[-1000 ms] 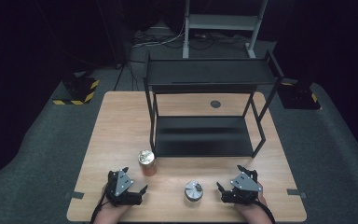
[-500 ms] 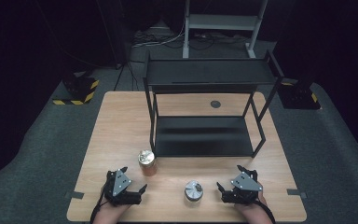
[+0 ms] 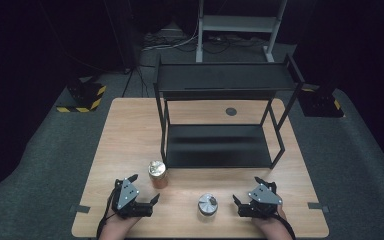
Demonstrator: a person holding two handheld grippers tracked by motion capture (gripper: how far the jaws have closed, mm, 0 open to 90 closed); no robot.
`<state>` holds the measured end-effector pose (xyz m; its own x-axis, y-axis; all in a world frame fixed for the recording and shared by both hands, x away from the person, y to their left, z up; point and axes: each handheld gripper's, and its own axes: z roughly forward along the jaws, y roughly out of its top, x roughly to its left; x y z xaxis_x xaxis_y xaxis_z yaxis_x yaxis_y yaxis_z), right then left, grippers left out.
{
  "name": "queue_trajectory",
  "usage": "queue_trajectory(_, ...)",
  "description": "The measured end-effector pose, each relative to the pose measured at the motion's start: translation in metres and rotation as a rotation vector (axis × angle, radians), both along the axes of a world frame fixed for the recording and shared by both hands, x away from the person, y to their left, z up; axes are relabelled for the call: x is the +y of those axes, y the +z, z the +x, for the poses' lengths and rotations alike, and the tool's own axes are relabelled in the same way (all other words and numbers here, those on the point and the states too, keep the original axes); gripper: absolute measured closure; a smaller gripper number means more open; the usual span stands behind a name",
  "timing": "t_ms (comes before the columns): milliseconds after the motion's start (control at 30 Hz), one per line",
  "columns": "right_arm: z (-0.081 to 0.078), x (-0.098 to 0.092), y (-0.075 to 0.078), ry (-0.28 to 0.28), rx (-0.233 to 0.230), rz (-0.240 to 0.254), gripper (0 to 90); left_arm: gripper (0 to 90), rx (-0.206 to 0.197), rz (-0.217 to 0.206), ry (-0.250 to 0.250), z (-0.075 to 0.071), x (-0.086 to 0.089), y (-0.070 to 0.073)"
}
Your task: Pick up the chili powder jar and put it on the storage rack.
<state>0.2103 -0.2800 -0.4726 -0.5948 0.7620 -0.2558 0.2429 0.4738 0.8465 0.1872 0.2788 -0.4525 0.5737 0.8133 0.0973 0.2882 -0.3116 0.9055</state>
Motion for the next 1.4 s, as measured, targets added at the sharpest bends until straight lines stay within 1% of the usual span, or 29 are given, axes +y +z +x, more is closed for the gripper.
queue_trajectory(100,0.000,0.000,0.000,-0.002,0.000,-0.001,0.0,1.0,0.002,-0.009,-0.005,0.005,-0.002,0.003)
queue_trajectory(167,-0.001,0.000,0.000,-0.001,-0.002,-0.002,0.0,1.0,-0.003,-0.003,-0.010,0.007,-0.003,0.005)
queue_trajectory(200,0.000,0.000,0.000,0.000,-0.001,-0.002,0.0,1.0,-0.004,-0.010,-0.011,0.009,-0.005,0.005)
queue_trajectory(300,0.000,0.000,0.000,0.001,0.000,-0.002,0.0,1.0,-0.009,-0.008,-0.011,0.013,-0.007,0.007)
queue_trajectory(433,0.000,0.000,0.000,-0.002,0.000,0.004,0.0,0.9,-0.006,-0.020,-0.009,0.019,-0.010,0.008)
queue_trajectory(500,0.000,0.000,0.000,0.000,-0.001,0.003,0.0,0.9,-0.008,-0.022,-0.010,0.020,-0.010,0.008)
queue_trajectory(767,0.000,-0.001,0.000,0.001,0.000,0.005,0.0,0.8,0.000,-0.057,-0.008,0.030,-0.014,0.005)
queue_trajectory(833,0.000,-0.001,0.000,0.000,0.001,0.007,0.0,0.8,0.001,-0.073,-0.006,0.032,-0.013,0.003)
queue_trajectory(967,0.000,-0.001,0.000,-0.001,0.003,0.009,0.0,0.9,0.006,-0.081,-0.002,0.035,-0.013,0.002)
queue_trajectory(1000,0.000,-0.001,0.000,-0.001,0.003,0.009,0.0,1.3,0.006,-0.081,-0.002,0.035,-0.013,0.002)
queue_trajectory(1033,0.000,-0.001,0.000,-0.001,0.003,0.011,0.0,1.7,0.002,-0.094,0.005,0.035,-0.013,0.001)
queue_trajectory(1100,0.000,-0.002,0.000,-0.001,0.004,0.011,0.0,3.1,-0.001,-0.105,0.010,0.036,-0.012,0.000)
queue_trajectory(1200,0.000,-0.002,0.000,0.000,0.004,0.012,0.0,6.9,-0.009,-0.108,0.031,0.036,-0.013,-0.002)
queue_trajectory(1267,0.000,-0.002,0.000,0.001,0.003,0.013,0.0,9.1,-0.007,-0.128,0.032,0.037,-0.011,-0.005)
queue_trajectory(1333,0.000,-0.002,0.000,-0.001,0.004,0.016,0.0,10.9,-0.004,-0.133,0.031,0.039,-0.011,-0.006)
queue_trajectory(1400,0.001,-0.003,0.000,-0.001,0.004,0.018,0.0,13.4,-0.013,-0.142,0.034,0.039,-0.010,-0.008)
